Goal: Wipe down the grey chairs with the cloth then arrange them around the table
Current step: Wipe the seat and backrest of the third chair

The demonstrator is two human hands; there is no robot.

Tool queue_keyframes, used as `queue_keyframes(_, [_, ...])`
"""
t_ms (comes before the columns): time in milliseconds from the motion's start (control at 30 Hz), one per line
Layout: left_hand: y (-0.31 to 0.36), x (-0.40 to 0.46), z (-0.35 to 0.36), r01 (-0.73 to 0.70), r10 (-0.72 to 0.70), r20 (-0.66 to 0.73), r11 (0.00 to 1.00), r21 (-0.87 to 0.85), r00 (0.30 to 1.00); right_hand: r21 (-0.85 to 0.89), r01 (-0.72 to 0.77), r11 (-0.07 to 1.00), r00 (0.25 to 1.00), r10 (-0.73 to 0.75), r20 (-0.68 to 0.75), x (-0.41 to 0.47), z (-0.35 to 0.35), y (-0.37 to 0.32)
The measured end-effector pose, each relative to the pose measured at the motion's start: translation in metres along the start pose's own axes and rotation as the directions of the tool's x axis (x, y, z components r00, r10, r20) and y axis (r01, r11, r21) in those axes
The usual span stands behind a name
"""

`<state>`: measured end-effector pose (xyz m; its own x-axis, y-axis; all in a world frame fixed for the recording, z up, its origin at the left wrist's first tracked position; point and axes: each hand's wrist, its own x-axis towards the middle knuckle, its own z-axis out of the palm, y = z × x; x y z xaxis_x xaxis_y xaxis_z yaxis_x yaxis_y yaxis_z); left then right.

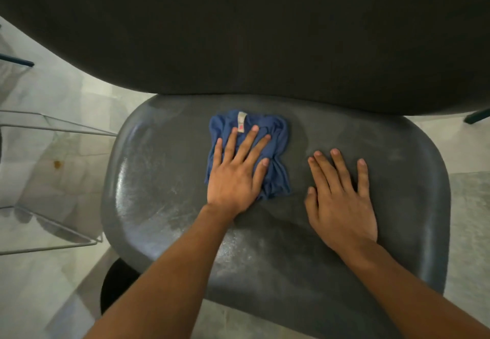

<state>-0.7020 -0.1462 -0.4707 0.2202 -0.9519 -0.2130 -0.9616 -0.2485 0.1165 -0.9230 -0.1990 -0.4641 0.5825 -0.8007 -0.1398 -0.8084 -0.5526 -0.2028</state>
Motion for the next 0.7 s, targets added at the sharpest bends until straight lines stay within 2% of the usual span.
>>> queue_keyframes(233, [-0.07, 0.031, -0.026, 0.279, -0.279, -0.041, 0.96, -0.005, 0.959, 0.05, -0.122, 0.991, 0.992, 0.12, 0.037, 0.009, -0.002, -0.029])
queue_keyframes(367, [-0.126, 0.024, -0.041, 0.419, -0.418, -0.033, 0.908, 0.005, 0.908, 0.05, -0.099, 0.994, 0.995, 0.099, 0.011, 0.005, 0.003, -0.024])
queue_keyframes(433, [-0.151, 0.011, -0.045, 0.523, -0.523, -0.064, 0.852, -0.028, 0.85, 0.023, -0.077, 0.997, 0.997, 0.078, -0.004, 0.003, 0.005, -0.022])
queue_keyframes(533, [-0.175, -0.023, -0.048, 0.702, -0.716, -0.098, 0.697, -0.144, 0.691, -0.017, -0.075, 0.997, 0.997, 0.075, -0.021, 0.003, 0.006, -0.025])
queue_keyframes(567, [-0.177, -0.038, -0.047, 0.73, -0.746, -0.102, 0.666, -0.156, 0.658, -0.023, -0.08, 0.997, 0.997, 0.079, -0.023, 0.004, 0.006, -0.025])
queue_keyframes(600, [-0.176, -0.056, -0.046, 0.737, -0.751, -0.11, 0.66, -0.144, 0.651, -0.025, -0.085, 0.996, 0.996, 0.085, -0.022, 0.004, 0.006, -0.026])
queue_keyframes(700, [-0.161, -0.1, -0.039, 0.705, -0.705, -0.115, 0.707, -0.054, 0.699, -0.031, -0.091, 0.995, 0.996, 0.091, -0.015, 0.004, 0.007, -0.025])
